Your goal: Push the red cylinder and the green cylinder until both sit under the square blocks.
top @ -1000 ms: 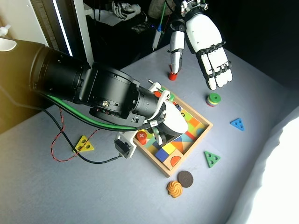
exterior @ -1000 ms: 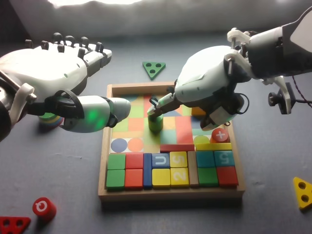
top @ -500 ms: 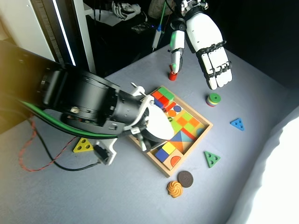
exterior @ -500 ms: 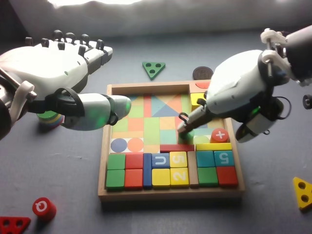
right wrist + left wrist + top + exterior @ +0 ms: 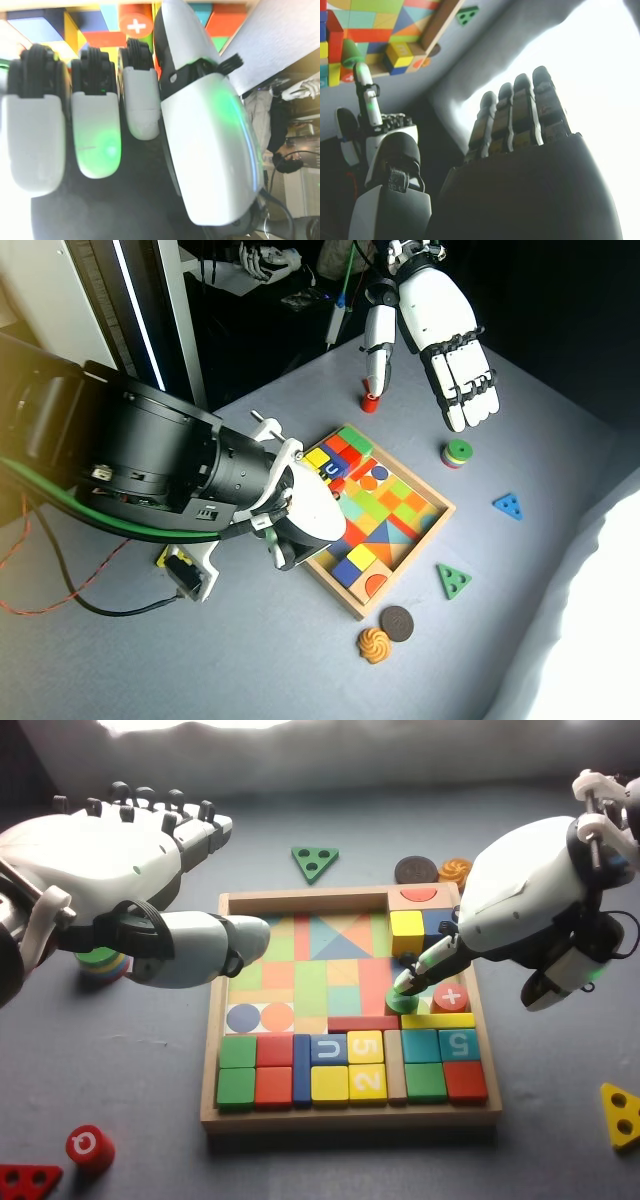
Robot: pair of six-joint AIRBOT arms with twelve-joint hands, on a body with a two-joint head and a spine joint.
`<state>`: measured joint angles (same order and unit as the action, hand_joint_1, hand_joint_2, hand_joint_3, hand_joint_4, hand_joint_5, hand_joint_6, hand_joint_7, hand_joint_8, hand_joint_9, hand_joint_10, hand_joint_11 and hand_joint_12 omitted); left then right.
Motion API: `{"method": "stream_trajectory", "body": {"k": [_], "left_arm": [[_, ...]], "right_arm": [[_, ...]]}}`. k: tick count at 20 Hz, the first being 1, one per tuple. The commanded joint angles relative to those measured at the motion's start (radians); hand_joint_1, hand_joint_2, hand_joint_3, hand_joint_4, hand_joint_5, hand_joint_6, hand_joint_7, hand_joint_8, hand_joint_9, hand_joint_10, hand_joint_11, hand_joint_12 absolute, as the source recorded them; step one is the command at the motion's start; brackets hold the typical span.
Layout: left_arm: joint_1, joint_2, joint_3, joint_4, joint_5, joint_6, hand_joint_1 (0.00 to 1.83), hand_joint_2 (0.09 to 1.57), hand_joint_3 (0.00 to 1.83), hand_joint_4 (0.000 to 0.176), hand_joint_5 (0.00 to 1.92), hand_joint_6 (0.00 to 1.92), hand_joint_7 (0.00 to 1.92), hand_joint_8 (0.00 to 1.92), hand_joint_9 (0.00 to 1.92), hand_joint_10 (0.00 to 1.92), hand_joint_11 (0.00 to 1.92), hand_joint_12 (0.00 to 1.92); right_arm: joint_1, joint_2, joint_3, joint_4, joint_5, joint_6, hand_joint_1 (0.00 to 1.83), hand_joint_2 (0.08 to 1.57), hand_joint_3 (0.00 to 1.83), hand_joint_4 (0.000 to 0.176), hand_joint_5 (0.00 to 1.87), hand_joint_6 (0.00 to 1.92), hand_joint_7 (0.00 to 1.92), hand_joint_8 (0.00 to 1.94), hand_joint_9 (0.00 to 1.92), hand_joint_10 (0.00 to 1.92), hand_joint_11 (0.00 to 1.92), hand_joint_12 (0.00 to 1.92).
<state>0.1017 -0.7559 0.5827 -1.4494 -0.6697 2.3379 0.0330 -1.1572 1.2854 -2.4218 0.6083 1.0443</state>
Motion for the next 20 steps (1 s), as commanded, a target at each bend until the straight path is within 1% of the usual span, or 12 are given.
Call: {"method": "stream_trajectory", "body": {"k": [1, 3, 5, 6, 7, 8, 9, 12, 13, 15, 18, 20], "left_arm": [[-0.015, 0.012, -0.006, 0.06, -0.036, 0.005, 0.0, 1.29, 0.0, 0.0, 0.0, 0.0, 0.0, 0.0, 0.0, 0.0, 0.01, 0.01], [-0.015, 0.012, -0.006, 0.06, -0.036, 0.005, 0.0, 1.29, 0.0, 0.0, 0.01, 0.0, 0.0, 0.0, 0.01, 0.0, 0.03, 0.01], [-0.015, 0.012, -0.006, 0.06, -0.036, 0.005, 0.0, 1.29, 0.0, 0.0, 0.0, 0.0, 0.0, 0.0, 0.0, 0.0, 0.0, 0.0], [-0.015, 0.012, -0.006, 0.06, -0.036, 0.005, 0.0, 1.29, 0.0, 0.0, 0.0, 0.0, 0.0, 0.0, 0.0, 0.0, 0.0, 0.0], [-0.015, 0.012, -0.006, 0.06, -0.036, 0.005, 0.0, 1.3, 0.0, 0.0, 0.02, 0.01, 0.02, 0.01, 0.02, 0.01, 0.02, 0.01], [-0.015, 0.012, -0.006, 0.06, -0.036, 0.005, 0.0, 1.28, 0.0, 0.0, 0.0, 0.0, 0.0, 0.0, 0.0, 0.0, 0.0, 0.0], [-0.015, 0.012, -0.005, 0.06, -0.036, 0.005, 0.0, 1.29, 0.0, 0.0, 0.0, 0.0, 0.0, 0.0, 0.0, 0.0, 0.0, 0.0], [-0.015, 0.012, -0.004, 0.06, -0.036, 0.005, 0.0, 1.29, 0.0, 0.0, 0.0, 0.0, 0.0, 0.0, 0.0, 0.0, 0.0, 0.0], [-0.016, 0.012, -0.004, 0.06, -0.036, 0.005, 0.0, 1.29, 0.0, 0.0, 0.0, 0.0, 0.0, 0.0, 0.0, 0.0, 0.0, 0.0], [-0.016, 0.012, -0.003, 0.06, -0.036, 0.005, 0.0, 1.29, 0.0, 0.0, 0.02, 0.01, 0.02, 0.01, 0.03, 0.01, 0.04, 0.02], [-0.017, 0.012, -0.004, 0.06, -0.036, 0.005, 0.0, 1.3, 0.0, 0.0, 0.0, 0.0, 0.0, 0.0, 0.0, 0.0, 0.0, 0.0], [-0.018, 0.012, -0.004, 0.06, -0.036, 0.005, 0.0, 1.29, 0.0, 0.0, 0.0, 0.0, 0.0, 0.0, 0.0, 0.0, 0.0, 0.0]], "right_arm": [[0.016, 0.015, -0.002, 0.017, -0.024, 0.006, 1.8, 1.36, 0.0, 0.0, 0.19, 0.02, 1.75, 1.94, 1.92, 1.92, 1.92, 1.92], [0.023, 0.016, -0.002, 0.017, -0.024, 0.006, 1.79, 1.35, 0.0, 0.0, 0.23, 0.03, 1.76, 1.94, 1.92, 1.92, 1.92, 1.92], [0.03, 0.016, -0.002, 0.018, -0.037, 0.006, 1.82, 1.36, 0.0, 0.0, 0.21, 0.02, 1.76, 1.94, 1.92, 1.92, 1.92, 1.92], [0.033, 0.015, -0.002, 0.018, -0.046, 0.006, 1.8, 1.37, 0.0, 0.0, 0.2, 0.01, 1.77, 1.94, 1.92, 1.92, 1.92, 1.92], [0.034, 0.014, -0.002, 0.018, -0.048, 0.005, 1.79, 1.37, 0.0, 0.0, 0.23, 0.03, 1.76, 1.94, 1.89, 1.92, 1.92, 1.92], [0.034, 0.011, -0.002, 0.018, -0.054, 0.003, 1.77, 1.36, 0.0, 0.0, 0.23, 0.03, 1.73, 1.94, 1.87, 1.92, 1.91, 1.92], [0.033, 0.007, -0.002, 0.018, -0.064, 0.0, 1.77, 1.35, 0.0, 0.0, 0.21, 0.02, 1.73, 1.94, 1.88, 1.92, 1.92, 1.92], [0.018, -0.008, -0.002, 0.017, -0.077, 0.0, 1.79, 1.34, 0.0, 0.0, 0.19, 0.01, 1.74, 1.94, 1.89, 1.92, 1.92, 1.92], [0.015, -0.011, -0.002, 0.017, -0.082, 0.0, 1.77, 1.36, 0.0, 0.0, 0.19, 0.01, 1.76, 1.94, 1.9, 1.92, 1.92, 1.92], [0.008, -0.013, -0.003, 0.016, -0.088, 0.0, 1.8, 1.35, 0.0, 0.0, 0.24, 0.03, 1.78, 1.94, 1.91, 1.92, 1.92, 1.92], [-0.013, -0.013, -0.004, 0.016, -0.09, 0.003, 1.83, 1.34, 0.0, 0.0, 0.2, 0.01, 1.79, 1.94, 1.92, 1.92, 1.92, 1.92], [-0.026, -0.011, -0.004, 0.015, -0.09, 0.01, 1.81, 1.35, 0.0, 0.0, 0.22, 0.01, 1.79, 1.94, 1.92, 1.92, 1.92, 1.92]]}}
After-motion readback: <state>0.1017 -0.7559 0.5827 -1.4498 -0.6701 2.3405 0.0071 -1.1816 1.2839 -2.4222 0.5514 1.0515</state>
